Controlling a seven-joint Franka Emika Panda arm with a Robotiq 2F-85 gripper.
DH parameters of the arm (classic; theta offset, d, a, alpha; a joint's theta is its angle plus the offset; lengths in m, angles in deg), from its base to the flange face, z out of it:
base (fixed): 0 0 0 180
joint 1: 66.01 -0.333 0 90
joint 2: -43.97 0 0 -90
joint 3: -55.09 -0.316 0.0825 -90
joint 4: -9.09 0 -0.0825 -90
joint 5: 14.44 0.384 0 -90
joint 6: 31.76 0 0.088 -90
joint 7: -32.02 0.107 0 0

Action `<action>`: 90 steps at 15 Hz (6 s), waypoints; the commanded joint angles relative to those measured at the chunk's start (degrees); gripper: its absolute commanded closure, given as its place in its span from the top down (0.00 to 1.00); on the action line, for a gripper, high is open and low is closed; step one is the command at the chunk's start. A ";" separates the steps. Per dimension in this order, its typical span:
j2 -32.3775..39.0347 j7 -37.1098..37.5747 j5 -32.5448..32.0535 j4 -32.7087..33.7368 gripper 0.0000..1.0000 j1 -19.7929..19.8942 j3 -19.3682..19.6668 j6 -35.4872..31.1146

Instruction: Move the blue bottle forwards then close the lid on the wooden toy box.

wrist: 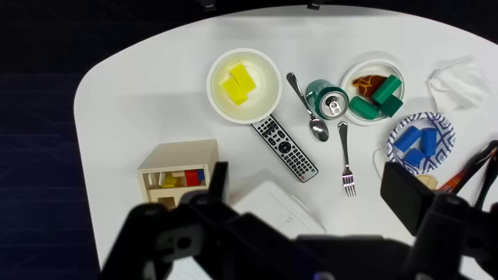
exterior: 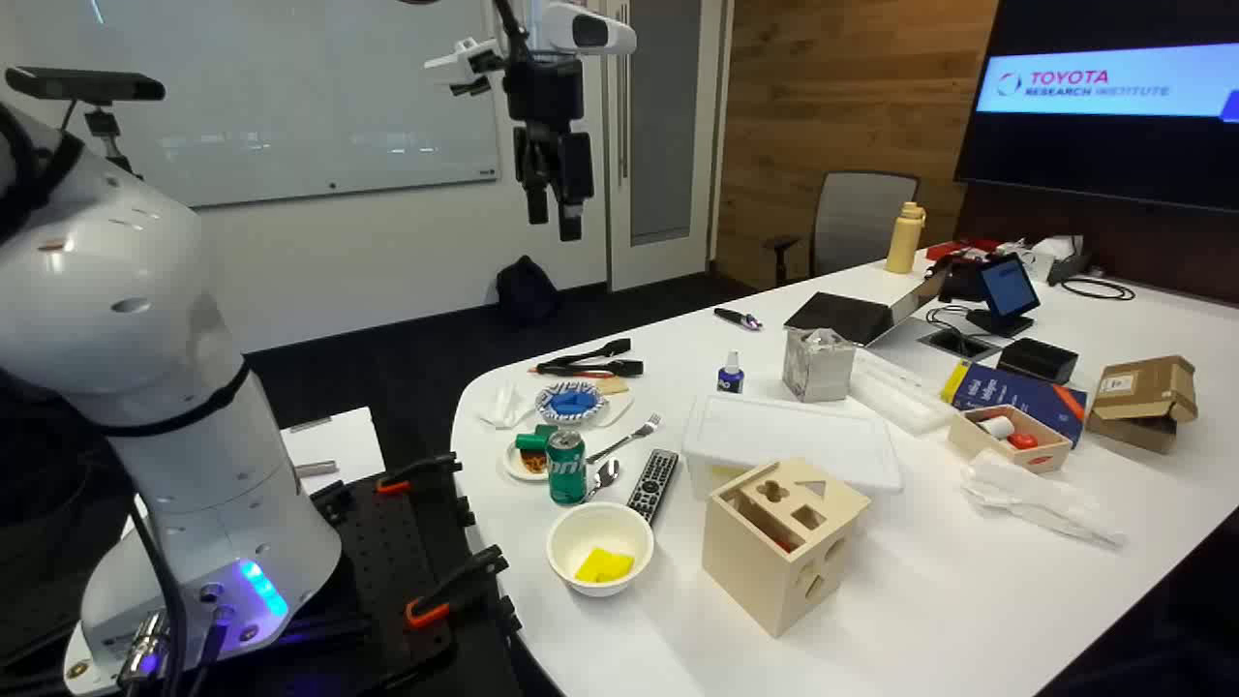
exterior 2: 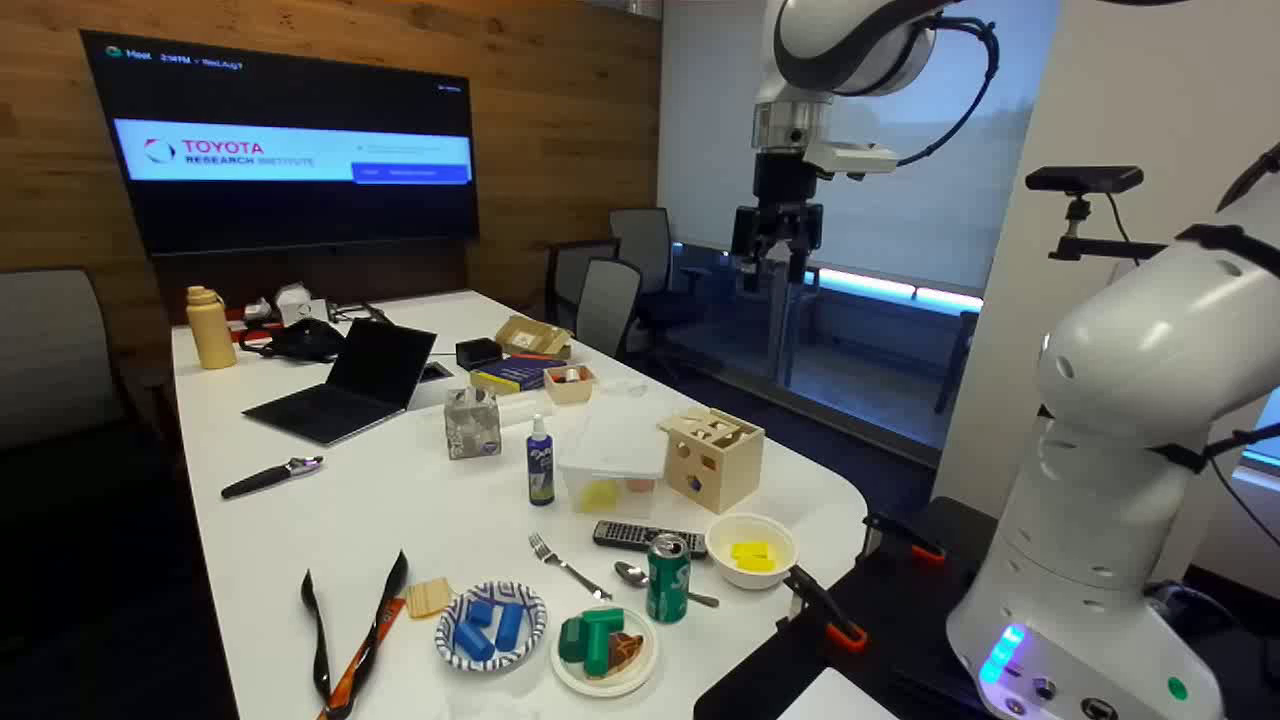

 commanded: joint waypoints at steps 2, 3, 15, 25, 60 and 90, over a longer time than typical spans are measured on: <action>0.02 -0.18 0.18 0.11 1.00 0.34 -0.28 0.13; 0.02 -0.18 0.18 0.11 1.00 0.34 -0.28 0.13; 14.32 -1.88 -0.22 3.58 1.00 -0.08 0.07 -15.23; 51.83 -8.14 -0.78 23.87 1.00 -0.93 -1.43 -45.01; 99.54 -5.59 0.17 81.84 1.00 -3.44 -5.34 -18.33; 83.48 -1.96 1.07 62.98 0.20 -5.86 -7.43 -21.42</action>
